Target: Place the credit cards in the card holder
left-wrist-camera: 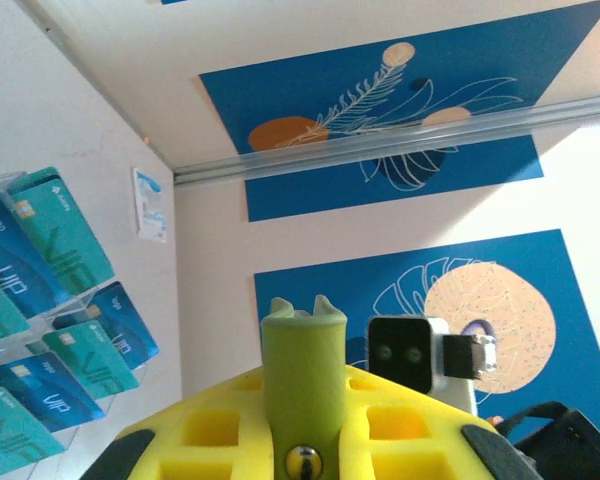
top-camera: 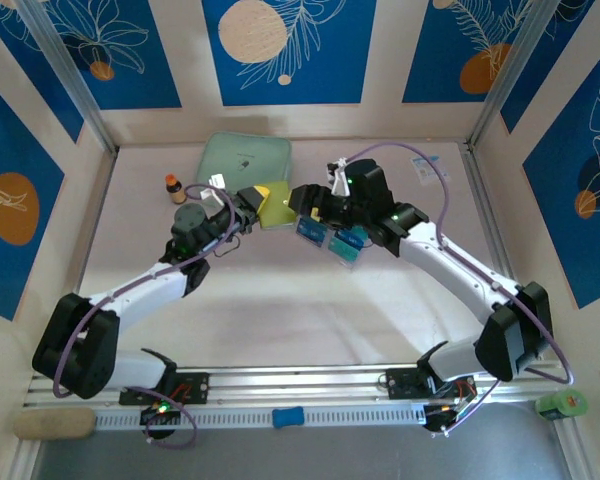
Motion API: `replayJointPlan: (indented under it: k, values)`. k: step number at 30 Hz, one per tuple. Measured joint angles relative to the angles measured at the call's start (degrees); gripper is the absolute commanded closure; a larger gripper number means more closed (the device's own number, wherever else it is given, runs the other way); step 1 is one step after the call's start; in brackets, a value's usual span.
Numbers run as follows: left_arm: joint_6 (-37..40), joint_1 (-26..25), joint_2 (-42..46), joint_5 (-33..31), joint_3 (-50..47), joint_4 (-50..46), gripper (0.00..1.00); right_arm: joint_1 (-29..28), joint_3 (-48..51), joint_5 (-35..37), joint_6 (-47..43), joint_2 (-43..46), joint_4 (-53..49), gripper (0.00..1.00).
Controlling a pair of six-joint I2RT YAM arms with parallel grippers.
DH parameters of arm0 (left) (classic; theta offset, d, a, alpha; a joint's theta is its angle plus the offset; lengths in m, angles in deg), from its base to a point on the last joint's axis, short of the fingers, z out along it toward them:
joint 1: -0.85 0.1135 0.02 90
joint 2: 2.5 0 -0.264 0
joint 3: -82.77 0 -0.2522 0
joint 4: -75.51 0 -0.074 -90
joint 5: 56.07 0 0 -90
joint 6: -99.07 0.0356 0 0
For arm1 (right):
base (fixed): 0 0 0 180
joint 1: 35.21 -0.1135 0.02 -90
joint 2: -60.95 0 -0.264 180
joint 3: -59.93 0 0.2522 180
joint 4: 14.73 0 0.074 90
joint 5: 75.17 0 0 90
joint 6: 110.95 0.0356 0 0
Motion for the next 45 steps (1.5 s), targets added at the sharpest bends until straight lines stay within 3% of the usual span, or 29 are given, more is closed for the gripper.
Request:
replayJointPlan:
  k: [6, 13, 45]
  values:
    - [-1.7, 0.0, -0.1, -0.4, 0.0, 2.3, 1.00, 1.1, 2.5, -1.1, 2.5, -1.5, 5.6, 0.47]
    - [-3.3, 0.0, -1.1, -0.8, 0.0, 4.3, 1.00, 3.4, 9.6, -2.1, 6.5, -0.5, 12.3, 0.55]
    - [-7.3, 0.0, -3.8, -1.9, 0.0, 12.8, 1.00, 4.6, 20.6, -12.2, 26.3, -0.5, 45.2, 0.59]
